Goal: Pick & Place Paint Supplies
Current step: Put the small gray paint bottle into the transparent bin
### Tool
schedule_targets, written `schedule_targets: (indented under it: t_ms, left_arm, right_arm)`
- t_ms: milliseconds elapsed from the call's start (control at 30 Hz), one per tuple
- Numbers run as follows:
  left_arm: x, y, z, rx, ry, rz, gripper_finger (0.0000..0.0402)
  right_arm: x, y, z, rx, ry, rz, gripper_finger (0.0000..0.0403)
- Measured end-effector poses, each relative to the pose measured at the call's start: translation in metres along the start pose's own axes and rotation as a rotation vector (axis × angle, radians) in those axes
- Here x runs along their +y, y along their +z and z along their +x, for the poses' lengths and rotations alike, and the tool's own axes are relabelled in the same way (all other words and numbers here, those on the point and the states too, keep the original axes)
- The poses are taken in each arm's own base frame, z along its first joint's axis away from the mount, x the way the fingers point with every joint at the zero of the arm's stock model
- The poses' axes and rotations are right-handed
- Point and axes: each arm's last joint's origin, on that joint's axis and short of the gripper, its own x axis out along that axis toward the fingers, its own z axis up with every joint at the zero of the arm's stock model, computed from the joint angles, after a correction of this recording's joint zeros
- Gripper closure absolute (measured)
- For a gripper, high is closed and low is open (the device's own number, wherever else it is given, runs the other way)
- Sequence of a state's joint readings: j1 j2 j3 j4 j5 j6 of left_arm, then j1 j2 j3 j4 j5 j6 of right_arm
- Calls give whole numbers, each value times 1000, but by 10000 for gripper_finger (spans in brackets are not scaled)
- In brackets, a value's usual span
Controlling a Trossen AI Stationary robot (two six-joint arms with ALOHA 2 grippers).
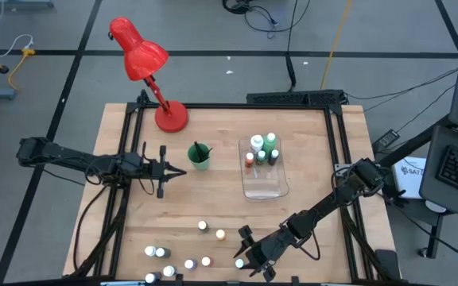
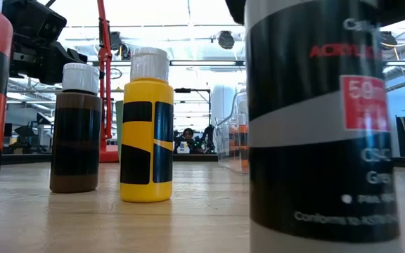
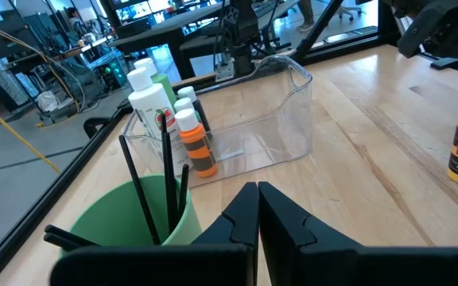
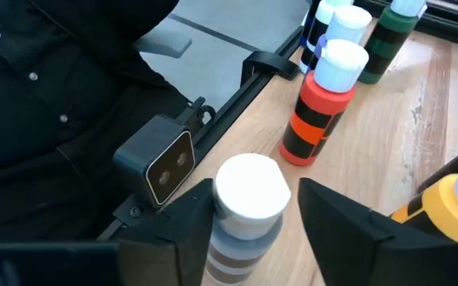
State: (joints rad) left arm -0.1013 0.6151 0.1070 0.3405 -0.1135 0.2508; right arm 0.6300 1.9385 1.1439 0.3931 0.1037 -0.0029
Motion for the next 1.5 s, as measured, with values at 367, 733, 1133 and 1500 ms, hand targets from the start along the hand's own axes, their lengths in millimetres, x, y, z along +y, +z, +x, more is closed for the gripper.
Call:
schedule_targets:
  t_ms: [367, 733, 1133, 1500]
  left_arm:
    - [0, -2, 0, 17, -4, 5, 387]
    - [-1, -2, 0, 21, -6, 12, 387]
    - [0, 0, 0, 4, -2, 11, 387]
    - [0, -1, 0, 6, -3, 37, 387]
  right_arm:
    - [7, 13, -7, -77, 15, -127, 296]
    - [-5, 86, -116, -151, -453, -83, 296]
    - [-107, 24, -174, -56, -774, 176, 296]
    - [-151, -48, -154, -74, -703, 300, 296]
